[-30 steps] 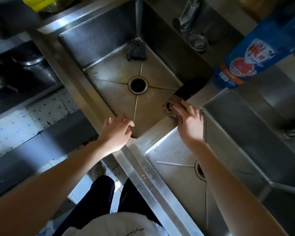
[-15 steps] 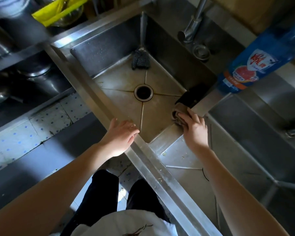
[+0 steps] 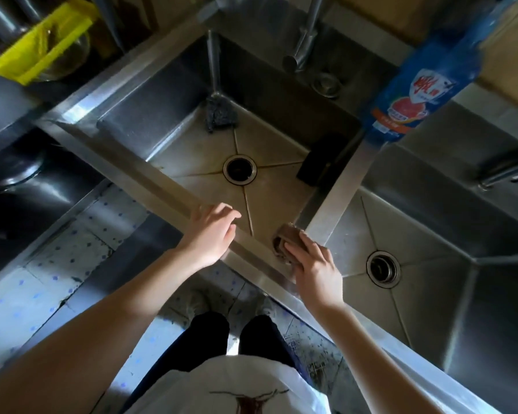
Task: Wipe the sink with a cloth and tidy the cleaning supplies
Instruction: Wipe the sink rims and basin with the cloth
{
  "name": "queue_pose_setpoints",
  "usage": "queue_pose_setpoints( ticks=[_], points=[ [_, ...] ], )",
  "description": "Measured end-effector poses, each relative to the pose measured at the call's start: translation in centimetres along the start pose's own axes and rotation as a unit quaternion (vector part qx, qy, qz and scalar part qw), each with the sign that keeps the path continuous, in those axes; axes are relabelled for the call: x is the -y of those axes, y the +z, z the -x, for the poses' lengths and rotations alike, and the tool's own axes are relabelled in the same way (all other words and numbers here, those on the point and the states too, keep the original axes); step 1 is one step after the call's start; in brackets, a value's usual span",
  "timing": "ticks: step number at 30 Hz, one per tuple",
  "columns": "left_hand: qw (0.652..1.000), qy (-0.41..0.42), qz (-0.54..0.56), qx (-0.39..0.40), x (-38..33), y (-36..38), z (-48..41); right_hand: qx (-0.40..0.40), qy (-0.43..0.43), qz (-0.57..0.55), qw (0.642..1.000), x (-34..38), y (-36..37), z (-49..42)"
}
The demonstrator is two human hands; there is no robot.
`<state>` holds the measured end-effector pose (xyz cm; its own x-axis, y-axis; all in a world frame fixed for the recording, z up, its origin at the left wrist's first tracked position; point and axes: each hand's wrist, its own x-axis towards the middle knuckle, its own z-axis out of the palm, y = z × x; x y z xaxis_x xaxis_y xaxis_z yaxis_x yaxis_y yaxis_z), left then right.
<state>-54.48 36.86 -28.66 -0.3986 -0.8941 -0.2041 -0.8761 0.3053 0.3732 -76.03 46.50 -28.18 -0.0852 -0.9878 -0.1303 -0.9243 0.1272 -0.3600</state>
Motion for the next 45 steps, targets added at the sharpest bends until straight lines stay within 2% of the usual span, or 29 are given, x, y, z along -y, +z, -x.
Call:
queue_pose_setpoints(
  ticks=[3, 8, 13, 16, 21, 29, 33, 39, 42, 45],
  points=[
    [1.0, -0.001, 0.011, 0.012, 0.2, 0.1, -0.2, -0.024, 0.003, 0.01, 1.0, 0.5, 0.2, 0.5],
    [1.0, 0.005, 0.013, 0.001, 0.0, 0.3, -0.2, -0.04, -0.054, 0.063, 0.996, -0.1, -0.3, -0.8],
    [0.999, -0.001, 0.001, -0.045, -0.9, 0.9, 0.5, 0.044, -0.121, 0.126, 0.984, -1.5, -1.1, -4.7],
    [0.999, -0.03, 0.008, -0.018, -1.6, 1.6, 0.7, 0.116, -0.157, 0.133, 0.972, -2.5, -2.1, -7.7],
    [0.998, -0.065, 0.019, -0.02, -2.3, 2.2, 0.8, 0.265, -0.202, 0.213, 0.919, -2.9, -4.0, -13.7],
    [0.992, -0.054, -0.057, -0.097, -2.4, 2.7, 1.0, 0.415, -0.154, 0.339, 0.83, -0.8, -3.5, -21.5],
    [0.99, -0.044, -0.071, -0.116, -2.2, 3.1, 1.0, 0.458, -0.182, 0.38, 0.783, 0.0, -1.7, -20.6],
    [0.99, -0.016, -0.083, -0.117, -1.6, 3.0, 1.2, 0.544, -0.233, 0.331, 0.735, 2.0, 2.8, -16.9],
    [0.989, -0.016, -0.085, -0.118, -1.6, 3.1, 1.3, 0.549, -0.233, 0.334, 0.73, 1.5, 4.5, -17.1],
    [0.989, -0.008, -0.086, -0.117, -1.4, 3.2, 1.2, 0.52, -0.211, 0.375, 0.738, -0.1, 4.1, -20.3]
  ],
)
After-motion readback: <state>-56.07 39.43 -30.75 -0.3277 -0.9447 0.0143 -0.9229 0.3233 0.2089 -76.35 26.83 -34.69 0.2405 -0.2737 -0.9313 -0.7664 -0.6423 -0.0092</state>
